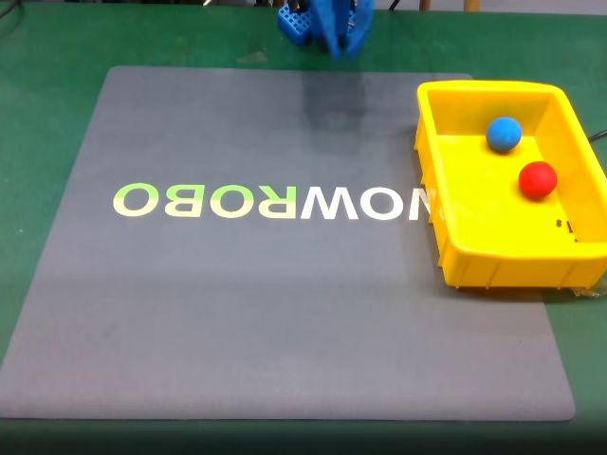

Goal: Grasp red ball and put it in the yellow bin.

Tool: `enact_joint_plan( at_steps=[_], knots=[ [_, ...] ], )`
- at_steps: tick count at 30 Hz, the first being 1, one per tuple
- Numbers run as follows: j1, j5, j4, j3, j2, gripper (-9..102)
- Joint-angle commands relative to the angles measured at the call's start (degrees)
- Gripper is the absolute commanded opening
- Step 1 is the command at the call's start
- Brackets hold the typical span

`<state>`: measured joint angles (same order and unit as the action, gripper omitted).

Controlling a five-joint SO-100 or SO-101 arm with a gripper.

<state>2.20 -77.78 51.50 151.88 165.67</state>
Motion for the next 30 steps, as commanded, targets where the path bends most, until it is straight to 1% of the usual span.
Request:
enact_joint_plan(
  at_steps=[1,6,9,16,21,26,30],
  knots=[
    [-2.29,-0.53,1.32,4.75,7.38,1],
    [-4.22,-2.81,5.1,15.03,20.74,1],
    [-4.92,-3.16,7.21,18.9,24.79,1],
    [-7.21,-3.69,7.29,25.66,24.79,1],
    [-8.88,-2.11,13.01,25.84,24.79,0],
    [-8.7,-4.13,21.36,25.84,24.79,0],
    [-8.53,-5.62,22.76,25.84,24.79,0]
  ],
)
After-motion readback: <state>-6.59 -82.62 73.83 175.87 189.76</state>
